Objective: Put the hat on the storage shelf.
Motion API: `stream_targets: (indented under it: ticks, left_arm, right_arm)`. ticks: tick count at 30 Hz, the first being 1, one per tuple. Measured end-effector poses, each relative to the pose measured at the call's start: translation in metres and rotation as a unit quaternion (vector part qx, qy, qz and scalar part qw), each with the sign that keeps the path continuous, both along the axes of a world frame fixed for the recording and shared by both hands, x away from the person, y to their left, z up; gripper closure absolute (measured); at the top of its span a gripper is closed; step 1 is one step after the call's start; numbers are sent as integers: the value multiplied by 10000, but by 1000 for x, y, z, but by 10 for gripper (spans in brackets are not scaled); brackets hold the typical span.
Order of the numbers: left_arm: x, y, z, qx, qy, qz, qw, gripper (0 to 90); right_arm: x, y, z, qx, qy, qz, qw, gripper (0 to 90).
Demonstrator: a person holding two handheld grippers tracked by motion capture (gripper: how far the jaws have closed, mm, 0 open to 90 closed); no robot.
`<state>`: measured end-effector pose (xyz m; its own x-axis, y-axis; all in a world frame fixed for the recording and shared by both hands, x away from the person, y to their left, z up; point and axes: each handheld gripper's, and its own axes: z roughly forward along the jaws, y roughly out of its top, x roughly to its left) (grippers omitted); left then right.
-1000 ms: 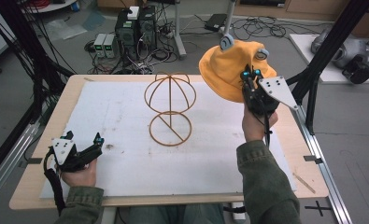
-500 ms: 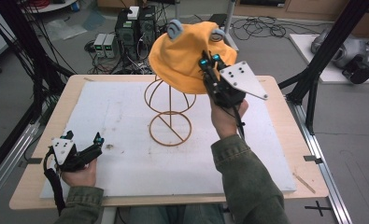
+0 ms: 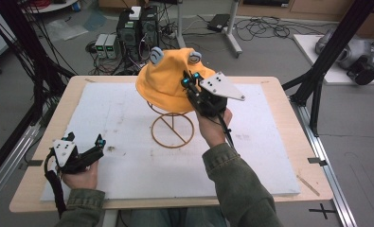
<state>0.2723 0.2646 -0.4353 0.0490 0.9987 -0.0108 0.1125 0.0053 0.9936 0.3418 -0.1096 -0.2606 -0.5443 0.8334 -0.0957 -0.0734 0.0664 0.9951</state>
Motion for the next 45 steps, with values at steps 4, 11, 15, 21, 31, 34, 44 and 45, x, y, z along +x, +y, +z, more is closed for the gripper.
stream_targets:
  ticks: [4, 11, 15, 21, 31, 34, 44, 45]
  left_arm:
    - [0, 0, 0, -15, 17, -8, 10000, 79]
    - [0, 0, 0, -22, 29, -13, 10000, 80]
    - [0, 0, 0, -32, 28, -16, 10000, 80]
    - [0, 1, 0, -54, 22, -37, 10000, 80]
    - [0, 1, 0, -64, 31, -36, 10000, 79]
    - [0, 1, 0, -63, 22, -16, 10000, 79]
    - [-1, 1, 2, -44, 10, 16, 10000, 80]
    - [-1, 1, 2, -49, 7, 15, 10000, 80]
  right_arm:
    - [-1, -1, -12, -59, 107, 89, 9999, 875]
    - [0, -1, -21, -110, 238, 183, 9995, 874]
    - [1, -1, -22, -90, 312, 183, 9993, 871]
    - [5, -3, -22, -84, 455, 404, 9981, 552]
    - [4, -35, -15, -13, 357, -55, 9993, 213]
    - [2, -52, -13, 35, 308, -289, 9991, 169]
    - [-16, -119, -11, 252, 119, -1223, 9921, 126]
    - [-18, -124, -13, 256, 115, -1305, 9910, 126]
